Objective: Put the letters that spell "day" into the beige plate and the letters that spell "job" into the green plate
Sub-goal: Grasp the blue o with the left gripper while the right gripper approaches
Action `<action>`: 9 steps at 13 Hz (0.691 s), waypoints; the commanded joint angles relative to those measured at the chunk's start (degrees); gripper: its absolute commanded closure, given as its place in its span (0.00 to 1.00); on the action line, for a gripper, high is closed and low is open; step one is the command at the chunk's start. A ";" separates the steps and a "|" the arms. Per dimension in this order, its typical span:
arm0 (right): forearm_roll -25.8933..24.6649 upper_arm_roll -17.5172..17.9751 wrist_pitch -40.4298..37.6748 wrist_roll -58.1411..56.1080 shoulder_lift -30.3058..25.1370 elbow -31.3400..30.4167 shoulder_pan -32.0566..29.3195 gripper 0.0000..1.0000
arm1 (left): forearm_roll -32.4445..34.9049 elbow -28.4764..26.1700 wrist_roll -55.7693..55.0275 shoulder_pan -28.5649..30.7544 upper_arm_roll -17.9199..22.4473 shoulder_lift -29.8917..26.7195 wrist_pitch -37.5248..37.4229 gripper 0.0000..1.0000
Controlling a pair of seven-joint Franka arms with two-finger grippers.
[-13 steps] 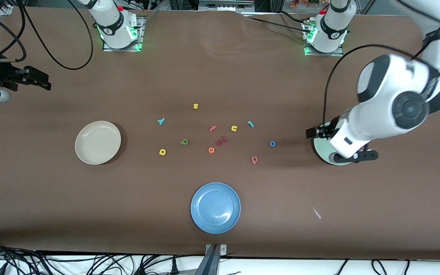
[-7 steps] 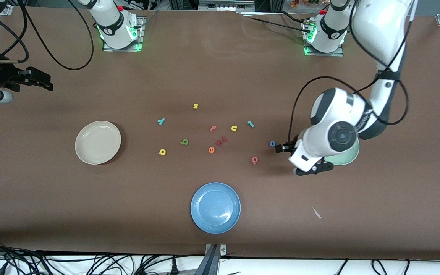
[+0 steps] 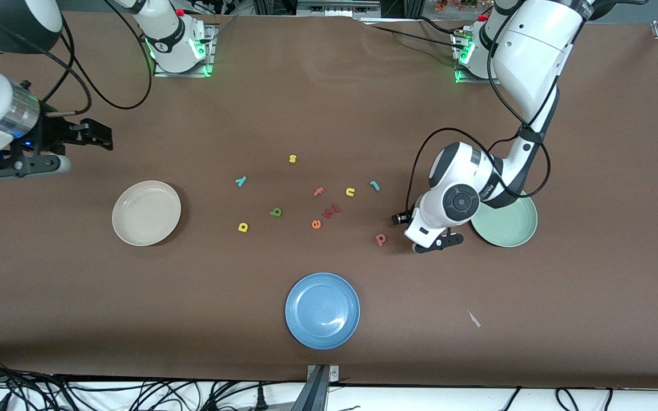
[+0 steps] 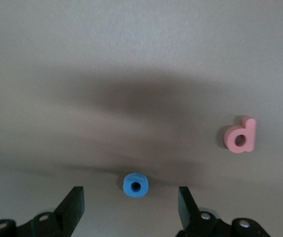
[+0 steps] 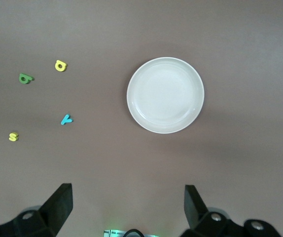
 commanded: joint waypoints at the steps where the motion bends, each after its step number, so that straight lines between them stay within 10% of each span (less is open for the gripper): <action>1: 0.90 -0.07 1.12 0.46 1.84 0.52 1.43 0.00 | 1.19 -5.97 -1.22 -0.26 0.22 -1.40 5.96 0.17; 9: 2.55 -0.07 8.06 0.81 12.38 0.69 6.19 0.00 | 1.37 -7.13 -1.04 -1.66 0.31 -1.57 7.65 0.77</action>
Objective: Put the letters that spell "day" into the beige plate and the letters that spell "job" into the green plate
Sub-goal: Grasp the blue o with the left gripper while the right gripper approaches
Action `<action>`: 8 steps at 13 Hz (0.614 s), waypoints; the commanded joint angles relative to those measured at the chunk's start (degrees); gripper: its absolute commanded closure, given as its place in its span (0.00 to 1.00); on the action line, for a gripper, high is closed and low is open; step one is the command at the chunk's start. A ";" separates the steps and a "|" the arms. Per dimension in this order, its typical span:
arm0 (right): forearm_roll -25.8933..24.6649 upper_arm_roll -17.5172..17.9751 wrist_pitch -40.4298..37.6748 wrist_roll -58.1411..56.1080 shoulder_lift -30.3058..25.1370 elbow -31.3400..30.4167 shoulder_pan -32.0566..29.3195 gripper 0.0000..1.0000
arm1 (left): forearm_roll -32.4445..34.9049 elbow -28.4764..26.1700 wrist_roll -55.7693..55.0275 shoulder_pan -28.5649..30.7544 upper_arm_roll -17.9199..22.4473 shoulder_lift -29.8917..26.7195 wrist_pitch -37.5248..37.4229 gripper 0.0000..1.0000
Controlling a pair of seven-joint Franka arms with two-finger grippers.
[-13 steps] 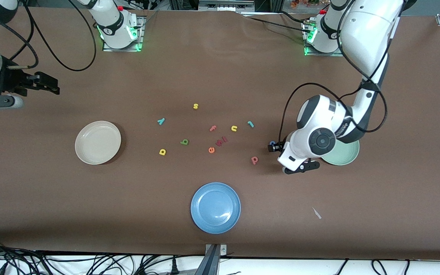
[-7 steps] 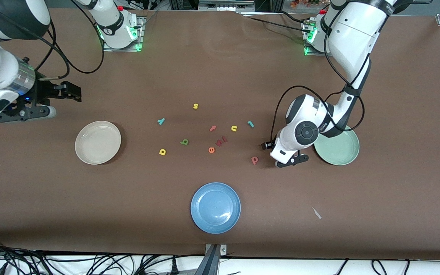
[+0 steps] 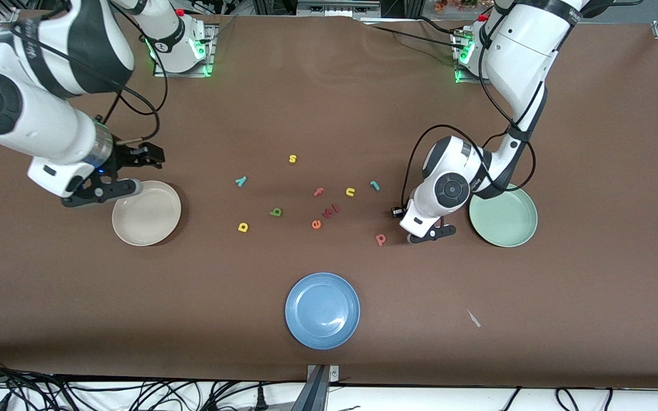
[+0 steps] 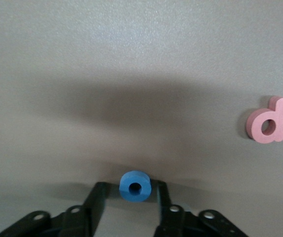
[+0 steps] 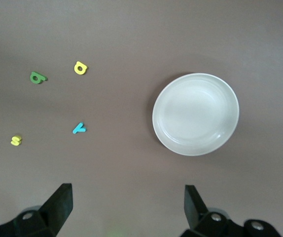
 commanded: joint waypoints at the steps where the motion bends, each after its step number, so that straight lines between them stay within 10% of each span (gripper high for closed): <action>1: 3.62 -0.29 1.85 0.25 6.44 1.16 -0.09 0.00 | 1.24 -1.08 -0.66 -0.66 0.27 -1.01 0.68 0.79; 8: 7.68 -0.29 14.04 0.51 17.71 2.48 3.33 0.00 | 1.76 -0.29 0.82 0.57 1.32 -6.10 -4.39 0.81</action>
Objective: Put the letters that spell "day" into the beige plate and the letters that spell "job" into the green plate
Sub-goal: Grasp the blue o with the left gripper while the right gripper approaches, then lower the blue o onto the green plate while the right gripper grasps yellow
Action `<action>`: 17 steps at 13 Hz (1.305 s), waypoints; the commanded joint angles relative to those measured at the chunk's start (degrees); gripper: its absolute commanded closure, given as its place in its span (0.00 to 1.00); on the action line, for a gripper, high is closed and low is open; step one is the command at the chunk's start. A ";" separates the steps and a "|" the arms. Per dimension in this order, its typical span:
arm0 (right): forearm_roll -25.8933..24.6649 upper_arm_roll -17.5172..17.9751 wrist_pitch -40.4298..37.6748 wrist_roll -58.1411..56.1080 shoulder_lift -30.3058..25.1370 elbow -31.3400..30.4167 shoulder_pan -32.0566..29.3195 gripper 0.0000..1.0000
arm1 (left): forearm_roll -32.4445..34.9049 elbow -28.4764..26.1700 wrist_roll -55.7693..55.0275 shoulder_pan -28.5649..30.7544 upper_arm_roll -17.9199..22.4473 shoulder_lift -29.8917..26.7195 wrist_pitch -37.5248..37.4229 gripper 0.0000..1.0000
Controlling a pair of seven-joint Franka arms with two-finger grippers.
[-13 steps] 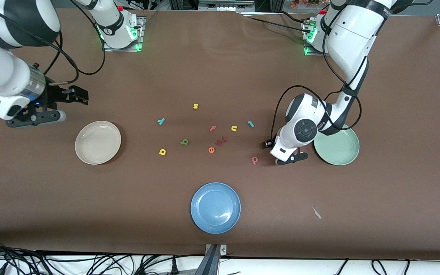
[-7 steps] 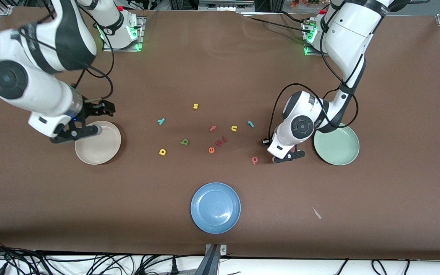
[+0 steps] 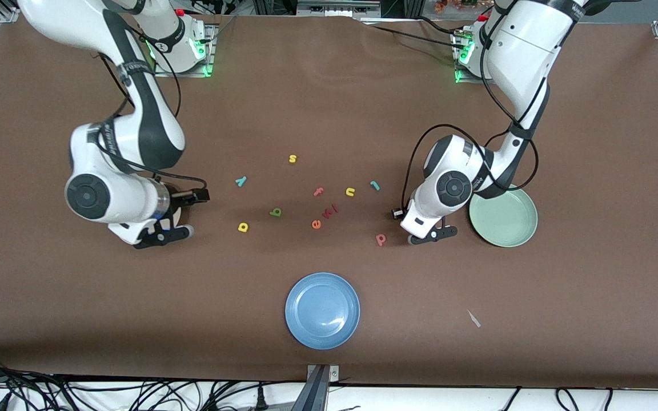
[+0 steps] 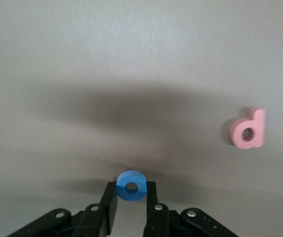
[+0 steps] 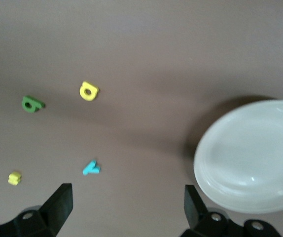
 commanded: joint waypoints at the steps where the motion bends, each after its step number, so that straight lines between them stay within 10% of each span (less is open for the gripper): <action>1: 1.10 -0.19 5.02 0.59 3.48 1.12 2.40 0.00 | 4.47 -1.01 2.74 1.40 1.67 -5.50 -5.57 0.81; 8: 1.01 -0.28 22.69 8.50 4.81 -6.78 6.80 0.00 | 9.78 -1.44 26.10 16.77 1.50 -7.27 -11.04 0.76; 17: 0.84 -0.28 33.60 8.50 8.58 -10.22 8.12 0.04 | 9.78 -4.17 28.16 18.11 1.50 -5.08 -10.60 0.76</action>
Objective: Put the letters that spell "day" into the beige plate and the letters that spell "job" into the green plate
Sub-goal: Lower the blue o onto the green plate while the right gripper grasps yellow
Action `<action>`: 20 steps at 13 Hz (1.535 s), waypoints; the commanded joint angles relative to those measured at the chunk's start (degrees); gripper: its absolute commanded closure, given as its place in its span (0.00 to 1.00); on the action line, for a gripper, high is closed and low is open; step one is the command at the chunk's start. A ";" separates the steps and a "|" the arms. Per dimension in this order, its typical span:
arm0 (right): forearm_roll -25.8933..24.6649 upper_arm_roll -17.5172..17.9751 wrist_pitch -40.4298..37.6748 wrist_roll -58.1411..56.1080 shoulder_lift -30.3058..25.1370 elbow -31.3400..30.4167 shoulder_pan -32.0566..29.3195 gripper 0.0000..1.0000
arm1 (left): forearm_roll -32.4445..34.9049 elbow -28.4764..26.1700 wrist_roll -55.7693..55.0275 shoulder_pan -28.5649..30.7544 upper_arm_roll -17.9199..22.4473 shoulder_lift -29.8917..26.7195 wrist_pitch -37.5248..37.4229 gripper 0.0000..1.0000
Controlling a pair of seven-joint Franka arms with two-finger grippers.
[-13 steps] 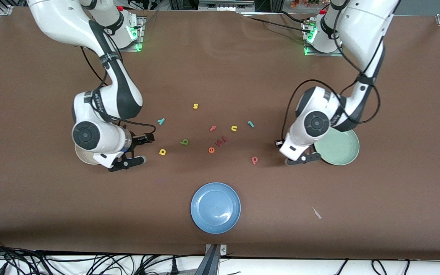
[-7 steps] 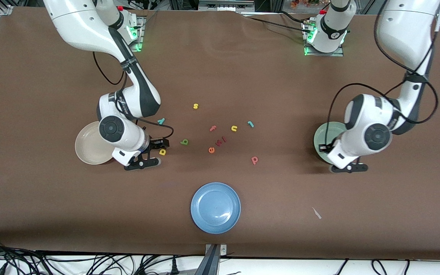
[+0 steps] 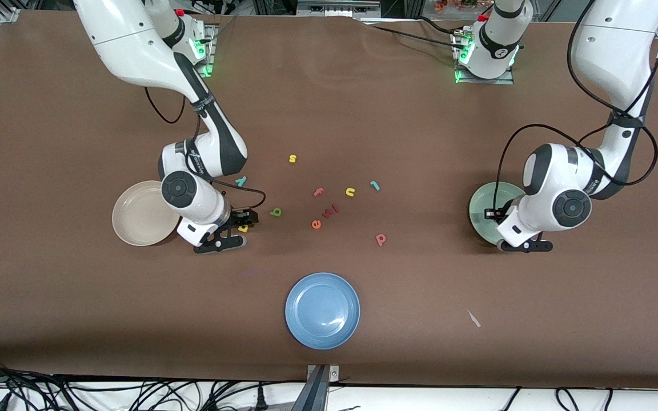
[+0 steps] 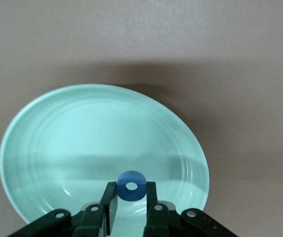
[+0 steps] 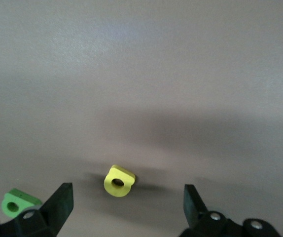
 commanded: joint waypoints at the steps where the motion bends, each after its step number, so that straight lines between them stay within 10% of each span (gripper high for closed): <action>1: 0.78 -0.28 3.30 0.25 0.92 -0.73 1.44 0.05 | 1.41 0.30 0.29 0.02 -0.15 0.27 0.09 0.75; 4: 0.51 -0.28 3.92 0.25 1.45 -0.56 1.80 0.09 | 0.62 0.48 0.12 -0.33 -0.50 0.27 -0.08 0.00; 12: 0.07 -0.28 3.92 0.08 1.72 -0.47 1.80 0.34 | 0.79 6.53 -9.96 -2.96 -8.49 -1.67 -0.35 0.00; 20: 0.07 -0.28 3.92 -0.72 1.80 -0.38 1.71 0.59 | 0.71 21.72 -29.57 -13.94 -8.68 10.27 0.36 0.14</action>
